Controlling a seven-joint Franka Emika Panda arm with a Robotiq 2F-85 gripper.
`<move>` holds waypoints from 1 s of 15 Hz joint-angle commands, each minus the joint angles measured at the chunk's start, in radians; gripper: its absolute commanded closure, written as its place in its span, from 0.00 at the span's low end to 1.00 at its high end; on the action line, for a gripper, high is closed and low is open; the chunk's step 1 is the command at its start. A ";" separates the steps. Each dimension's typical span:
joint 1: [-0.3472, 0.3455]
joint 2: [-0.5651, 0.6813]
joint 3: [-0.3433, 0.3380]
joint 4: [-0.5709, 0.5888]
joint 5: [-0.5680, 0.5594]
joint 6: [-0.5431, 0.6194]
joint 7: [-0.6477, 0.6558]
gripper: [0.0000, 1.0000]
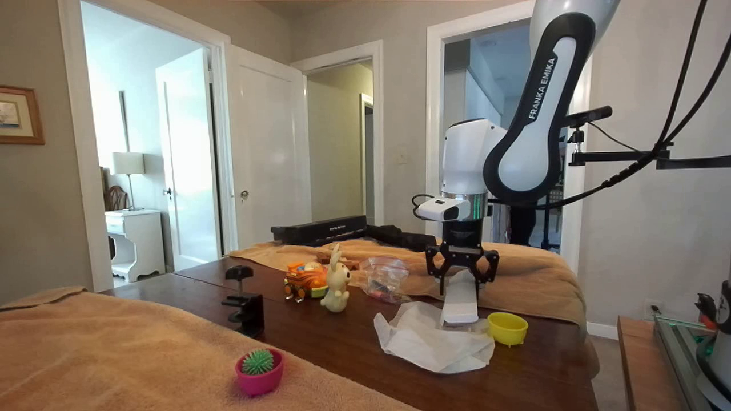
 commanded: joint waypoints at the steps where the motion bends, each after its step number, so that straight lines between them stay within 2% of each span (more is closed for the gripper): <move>1: -0.004 -0.001 0.005 0.001 0.002 -0.003 -0.002 0.29; 6: -0.004 -0.001 0.005 0.001 0.002 -0.003 -0.002 0.29; 7: -0.004 -0.001 0.005 0.001 0.002 -0.003 -0.002 0.07; 8: -0.006 -0.018 0.029 -0.007 0.060 -0.023 -0.034 0.06; 9: -0.009 -0.030 0.048 -0.017 0.109 -0.040 -0.062 0.00; 13: -0.004 -0.105 0.139 -0.017 0.392 -0.184 -0.233 0.00; 15: 0.017 -0.147 0.139 0.013 0.507 -0.276 -0.253 0.00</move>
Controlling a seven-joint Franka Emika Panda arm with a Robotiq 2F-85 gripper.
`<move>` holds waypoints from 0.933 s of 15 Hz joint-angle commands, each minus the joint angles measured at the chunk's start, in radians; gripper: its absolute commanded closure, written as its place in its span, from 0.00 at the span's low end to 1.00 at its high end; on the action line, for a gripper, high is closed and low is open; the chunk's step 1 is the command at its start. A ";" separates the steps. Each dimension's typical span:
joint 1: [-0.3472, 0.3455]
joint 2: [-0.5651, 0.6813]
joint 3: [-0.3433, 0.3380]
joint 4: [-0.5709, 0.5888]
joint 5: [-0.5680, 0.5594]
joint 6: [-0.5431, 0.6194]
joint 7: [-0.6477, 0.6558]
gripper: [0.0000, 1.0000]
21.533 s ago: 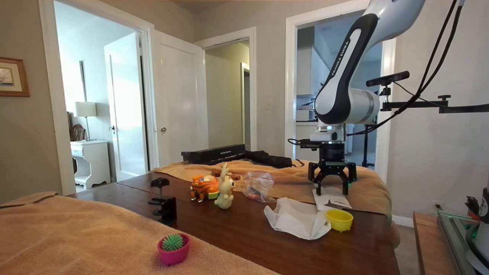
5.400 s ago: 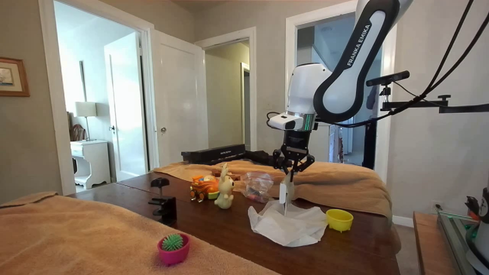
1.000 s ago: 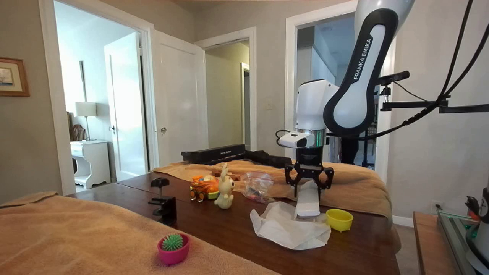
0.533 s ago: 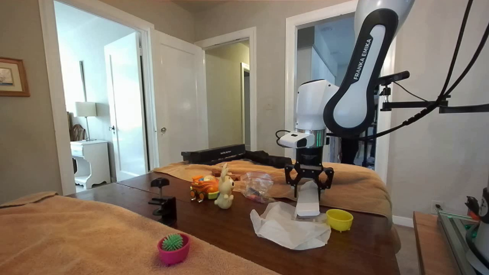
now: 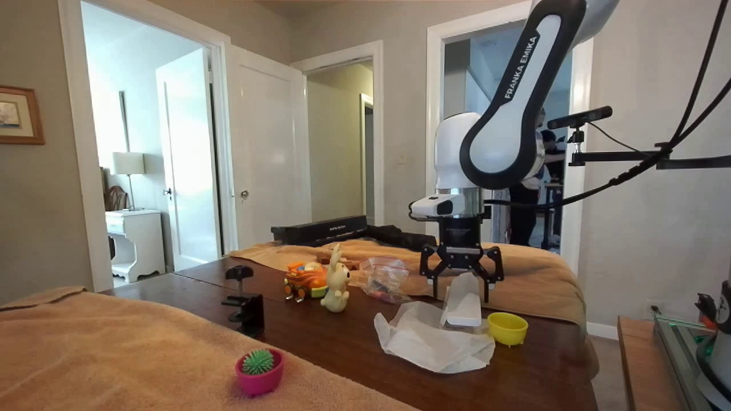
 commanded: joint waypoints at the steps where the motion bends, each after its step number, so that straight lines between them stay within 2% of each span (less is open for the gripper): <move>1: 0.026 -0.129 0.007 0.028 0.194 -0.192 -0.067 0.00; 3: 0.039 -0.177 -0.019 0.060 0.175 -0.280 -0.005 0.00; 5: 0.031 -0.214 -0.035 0.088 0.078 -0.334 0.082 0.00; 7: 0.037 -0.238 -0.053 0.114 0.068 -0.372 0.079 0.00; 8: 0.050 -0.194 -0.061 0.102 0.094 -0.322 0.051 0.00; 13: 0.051 -0.221 -0.072 0.113 0.091 -0.346 0.051 0.00; 14: 0.048 -0.219 -0.068 0.110 0.080 -0.316 0.089 0.00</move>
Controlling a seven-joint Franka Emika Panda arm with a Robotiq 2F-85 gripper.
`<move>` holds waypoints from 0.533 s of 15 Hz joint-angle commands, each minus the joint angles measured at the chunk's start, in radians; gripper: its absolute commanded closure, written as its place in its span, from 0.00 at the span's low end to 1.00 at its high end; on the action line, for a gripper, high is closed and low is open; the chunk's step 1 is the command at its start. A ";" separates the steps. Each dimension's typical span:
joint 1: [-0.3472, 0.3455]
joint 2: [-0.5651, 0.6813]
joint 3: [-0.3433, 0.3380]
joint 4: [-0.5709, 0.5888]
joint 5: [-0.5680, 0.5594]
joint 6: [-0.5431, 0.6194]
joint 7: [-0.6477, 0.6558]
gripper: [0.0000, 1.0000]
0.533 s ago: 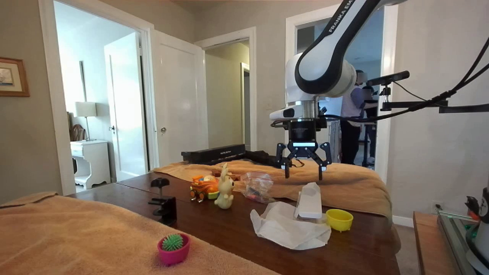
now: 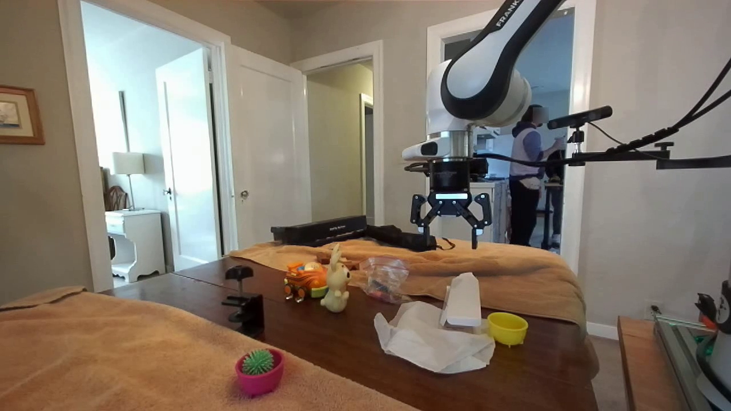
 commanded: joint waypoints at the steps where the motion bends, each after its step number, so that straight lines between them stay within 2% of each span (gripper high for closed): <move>1: 0.018 0.001 -0.013 -0.001 -0.026 0.074 0.145 0.00; 3: 0.027 0.006 -0.009 0.007 -0.005 0.126 0.244 0.00; 6: 0.032 0.020 0.009 0.001 -0.043 0.215 0.452 0.00; 8: 0.001 0.040 0.059 0.004 -0.041 0.232 0.591 0.00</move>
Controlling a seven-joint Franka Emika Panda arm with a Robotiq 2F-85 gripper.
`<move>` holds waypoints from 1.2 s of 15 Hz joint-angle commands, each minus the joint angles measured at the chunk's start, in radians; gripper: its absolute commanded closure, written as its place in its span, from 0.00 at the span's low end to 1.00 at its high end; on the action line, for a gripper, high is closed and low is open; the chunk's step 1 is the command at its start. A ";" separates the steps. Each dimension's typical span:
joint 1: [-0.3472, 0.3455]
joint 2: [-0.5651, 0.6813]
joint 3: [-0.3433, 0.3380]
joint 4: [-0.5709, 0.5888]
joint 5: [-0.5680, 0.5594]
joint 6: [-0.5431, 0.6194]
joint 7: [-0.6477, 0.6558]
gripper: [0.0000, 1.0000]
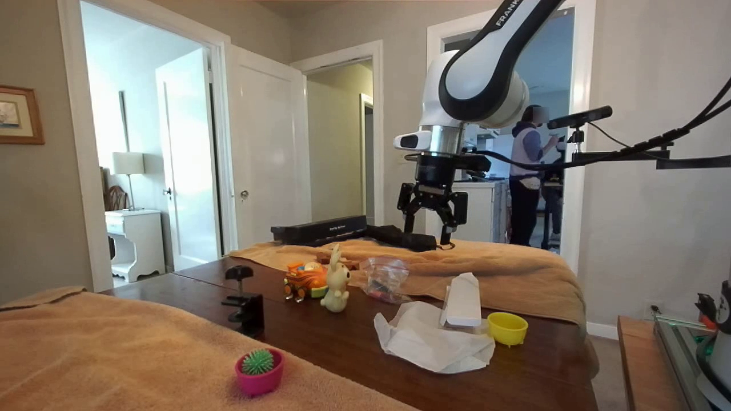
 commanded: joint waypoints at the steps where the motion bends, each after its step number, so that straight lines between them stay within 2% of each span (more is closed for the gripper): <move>1: -0.012 0.041 0.054 0.009 -0.027 0.045 0.265 0.00; 2: 0.025 0.050 0.029 0.016 -0.020 0.033 0.330 0.00; 4: 0.060 0.059 0.028 0.022 0.055 0.008 0.409 0.00; 5: 0.088 0.054 0.022 0.022 0.131 -0.006 0.403 0.00; 6: 0.069 0.043 0.010 0.002 0.042 0.017 0.367 0.00; 8: 0.091 0.047 0.015 0.002 0.085 0.015 0.393 0.00; 11: 0.093 0.047 0.012 0.003 0.091 0.014 0.401 0.00; 18: 0.076 0.059 0.033 0.014 0.035 0.079 0.865 0.00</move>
